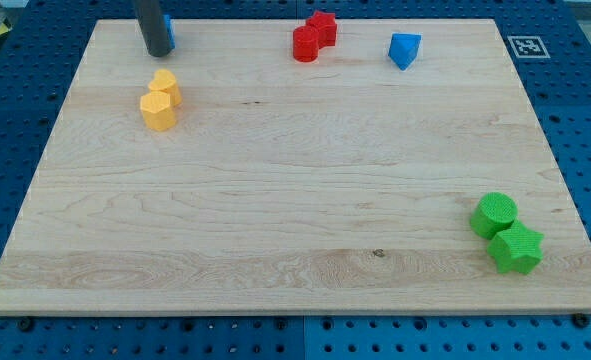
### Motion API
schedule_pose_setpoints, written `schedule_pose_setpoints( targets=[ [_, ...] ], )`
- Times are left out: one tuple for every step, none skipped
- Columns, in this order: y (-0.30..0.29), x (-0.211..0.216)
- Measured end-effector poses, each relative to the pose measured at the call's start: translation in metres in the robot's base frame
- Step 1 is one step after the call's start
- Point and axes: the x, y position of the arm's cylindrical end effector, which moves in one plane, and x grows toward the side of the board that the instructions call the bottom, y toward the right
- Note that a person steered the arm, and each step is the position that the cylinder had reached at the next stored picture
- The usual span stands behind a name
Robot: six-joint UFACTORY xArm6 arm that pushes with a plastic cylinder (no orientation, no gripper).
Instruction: Push the blue triangle towards down a bit
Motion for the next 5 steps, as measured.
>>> schedule_pose_setpoints(
  targets=[
    [-0.0004, -0.0077],
    [-0.004, -0.0108],
    [-0.0049, -0.012],
    [-0.0063, -0.0133],
    [-0.0031, -0.0079]
  ],
)
